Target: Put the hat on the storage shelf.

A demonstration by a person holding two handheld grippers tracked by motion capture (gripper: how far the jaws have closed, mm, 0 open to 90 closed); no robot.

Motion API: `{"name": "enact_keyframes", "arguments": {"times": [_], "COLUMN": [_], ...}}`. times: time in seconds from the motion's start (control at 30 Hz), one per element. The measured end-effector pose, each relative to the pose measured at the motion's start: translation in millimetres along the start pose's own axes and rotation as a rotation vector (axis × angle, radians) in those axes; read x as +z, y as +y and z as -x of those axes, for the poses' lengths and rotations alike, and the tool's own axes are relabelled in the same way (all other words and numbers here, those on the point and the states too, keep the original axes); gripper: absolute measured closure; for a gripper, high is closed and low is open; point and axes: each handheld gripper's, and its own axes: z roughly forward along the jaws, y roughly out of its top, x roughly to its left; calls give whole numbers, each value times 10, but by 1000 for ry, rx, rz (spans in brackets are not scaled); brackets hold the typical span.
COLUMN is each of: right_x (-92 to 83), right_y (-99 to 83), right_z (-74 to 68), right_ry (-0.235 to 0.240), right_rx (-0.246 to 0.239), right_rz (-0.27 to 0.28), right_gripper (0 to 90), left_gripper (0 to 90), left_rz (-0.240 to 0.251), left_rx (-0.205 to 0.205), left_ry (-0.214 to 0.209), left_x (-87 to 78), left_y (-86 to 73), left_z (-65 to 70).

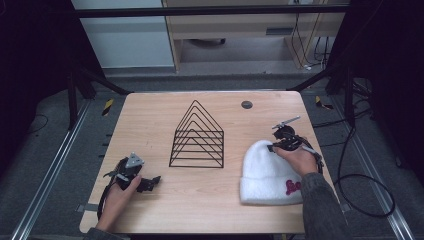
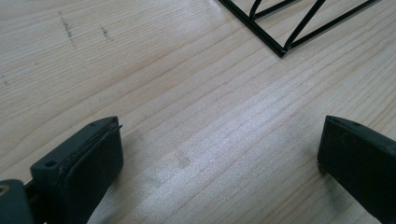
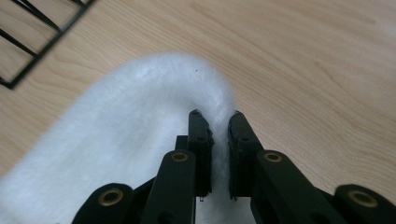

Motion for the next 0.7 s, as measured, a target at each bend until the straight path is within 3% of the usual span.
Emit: {"name": "enact_keyframes", "arguments": {"times": [0.37,0.53,0.6,0.7], "right_x": [-825,-1137,-1264,-1409], "right_y": [-186,-298,-330,-339], "right_z": [-409,-561,-628,-729], "right_ry": [13,23,32,30], "right_rx": [-80,-96,-102,-130], "right_rz": [288,380,413,455], "right_gripper": [833,835,836,838], "left_gripper": [34,47,51,59], "left_rz": [12,67,71,121], "left_rx": [2,5,33,84], "left_ry": [-4,-9,-1,19], "left_x": [-27,-113,-174,-307], "left_y": [-1,84,159,299], "left_z": [30,93,132,186]}}
